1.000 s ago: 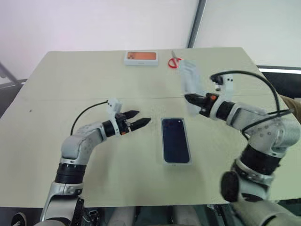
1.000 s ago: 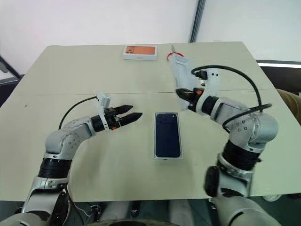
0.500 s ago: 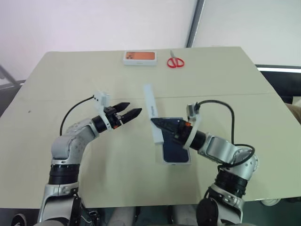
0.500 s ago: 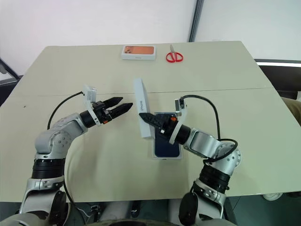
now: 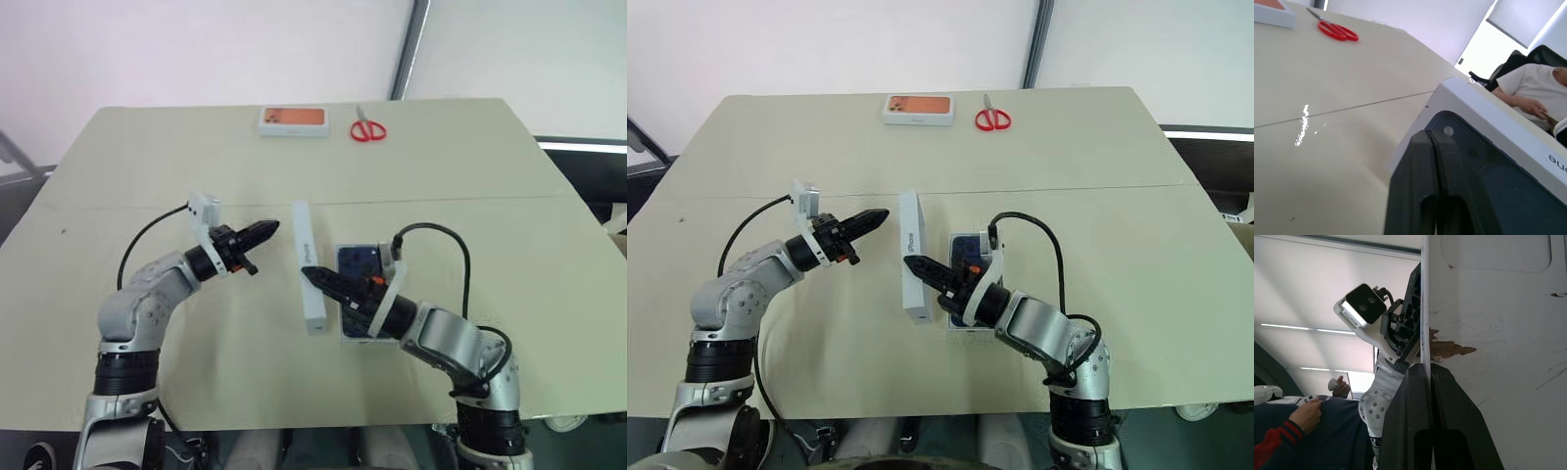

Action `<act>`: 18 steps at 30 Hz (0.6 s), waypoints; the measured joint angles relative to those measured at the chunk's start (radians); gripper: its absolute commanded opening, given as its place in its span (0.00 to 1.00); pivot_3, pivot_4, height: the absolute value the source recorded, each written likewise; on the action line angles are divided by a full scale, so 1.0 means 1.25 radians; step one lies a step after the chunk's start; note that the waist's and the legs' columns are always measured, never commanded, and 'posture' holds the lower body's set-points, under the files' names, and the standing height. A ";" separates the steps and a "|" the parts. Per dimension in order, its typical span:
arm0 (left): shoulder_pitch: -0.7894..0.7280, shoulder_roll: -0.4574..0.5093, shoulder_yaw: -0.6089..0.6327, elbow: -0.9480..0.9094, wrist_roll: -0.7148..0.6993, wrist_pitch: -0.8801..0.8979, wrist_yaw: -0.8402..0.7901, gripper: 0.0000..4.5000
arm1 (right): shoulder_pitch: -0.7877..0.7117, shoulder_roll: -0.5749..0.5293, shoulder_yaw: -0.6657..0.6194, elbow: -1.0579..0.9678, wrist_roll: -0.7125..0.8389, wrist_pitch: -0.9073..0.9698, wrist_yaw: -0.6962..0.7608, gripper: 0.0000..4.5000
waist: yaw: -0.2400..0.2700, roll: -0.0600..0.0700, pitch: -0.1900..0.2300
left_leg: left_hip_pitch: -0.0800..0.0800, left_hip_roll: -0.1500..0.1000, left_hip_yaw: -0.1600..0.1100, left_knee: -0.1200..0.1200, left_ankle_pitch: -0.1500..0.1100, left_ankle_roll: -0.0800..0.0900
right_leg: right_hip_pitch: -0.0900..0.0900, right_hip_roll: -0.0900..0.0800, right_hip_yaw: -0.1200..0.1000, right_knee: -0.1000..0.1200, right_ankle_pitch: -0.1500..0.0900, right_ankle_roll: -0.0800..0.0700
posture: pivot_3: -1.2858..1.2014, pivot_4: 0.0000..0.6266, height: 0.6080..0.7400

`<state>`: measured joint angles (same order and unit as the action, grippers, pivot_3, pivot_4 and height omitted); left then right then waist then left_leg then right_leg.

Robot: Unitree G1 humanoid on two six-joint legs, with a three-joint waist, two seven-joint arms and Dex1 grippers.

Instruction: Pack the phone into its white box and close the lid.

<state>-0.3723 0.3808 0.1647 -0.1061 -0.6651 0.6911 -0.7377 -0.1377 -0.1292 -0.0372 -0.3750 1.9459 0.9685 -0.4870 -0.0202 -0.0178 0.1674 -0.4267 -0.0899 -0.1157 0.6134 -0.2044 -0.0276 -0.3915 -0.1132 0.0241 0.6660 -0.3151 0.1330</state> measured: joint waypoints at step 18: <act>0.109 -0.041 -0.156 -0.070 0.025 -0.014 -0.030 0.00 | 0.031 -0.145 0.037 0.008 0.009 -0.078 0.041 0.91 | 0.006 0.000 0.000 | 0.000 0.000 0.000 0.000 -0.001 0.001 | 0.001 -0.001 0.000 -0.002 0.000 0.000 | 0.52 0.24 1.00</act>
<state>-0.2366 0.3293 -0.0306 -0.1932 -0.6343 0.6738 -0.7746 -0.0986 -0.3099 0.0093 -0.3645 1.9575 0.8704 -0.4361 -0.0129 -0.0172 0.1671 -0.4265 -0.0898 -0.1156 0.6138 -0.2052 -0.0264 -0.3896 -0.1138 0.0239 0.6640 -0.3152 0.1328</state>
